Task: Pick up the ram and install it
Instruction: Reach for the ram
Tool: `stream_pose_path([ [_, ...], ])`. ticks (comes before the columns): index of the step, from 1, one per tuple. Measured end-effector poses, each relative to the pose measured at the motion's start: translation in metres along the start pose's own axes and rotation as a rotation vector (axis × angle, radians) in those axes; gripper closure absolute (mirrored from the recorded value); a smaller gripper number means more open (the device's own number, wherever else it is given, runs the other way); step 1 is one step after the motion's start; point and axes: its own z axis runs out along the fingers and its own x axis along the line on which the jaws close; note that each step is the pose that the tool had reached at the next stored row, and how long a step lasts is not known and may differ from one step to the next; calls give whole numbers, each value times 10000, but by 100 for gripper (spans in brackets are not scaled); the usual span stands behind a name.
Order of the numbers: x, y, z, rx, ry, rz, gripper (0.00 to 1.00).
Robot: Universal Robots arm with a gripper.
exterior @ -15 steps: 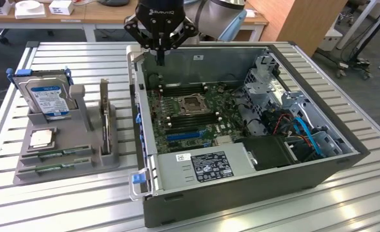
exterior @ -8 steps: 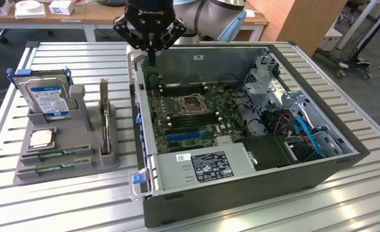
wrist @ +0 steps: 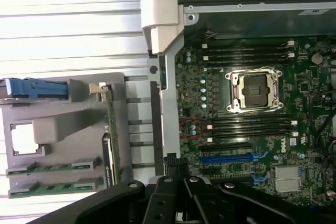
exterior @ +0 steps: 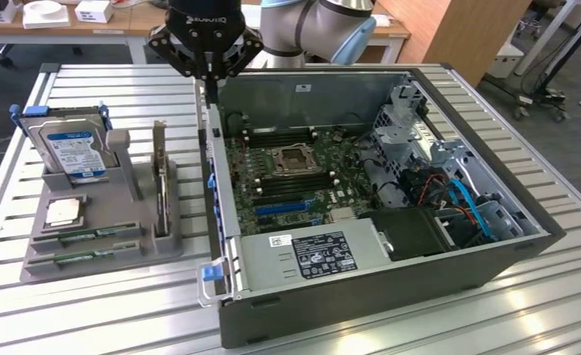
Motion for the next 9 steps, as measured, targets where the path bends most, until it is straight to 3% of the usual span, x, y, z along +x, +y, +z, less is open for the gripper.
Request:
stream_pose_path([
  [9, 227, -17, 7, 0, 3, 1, 90],
])
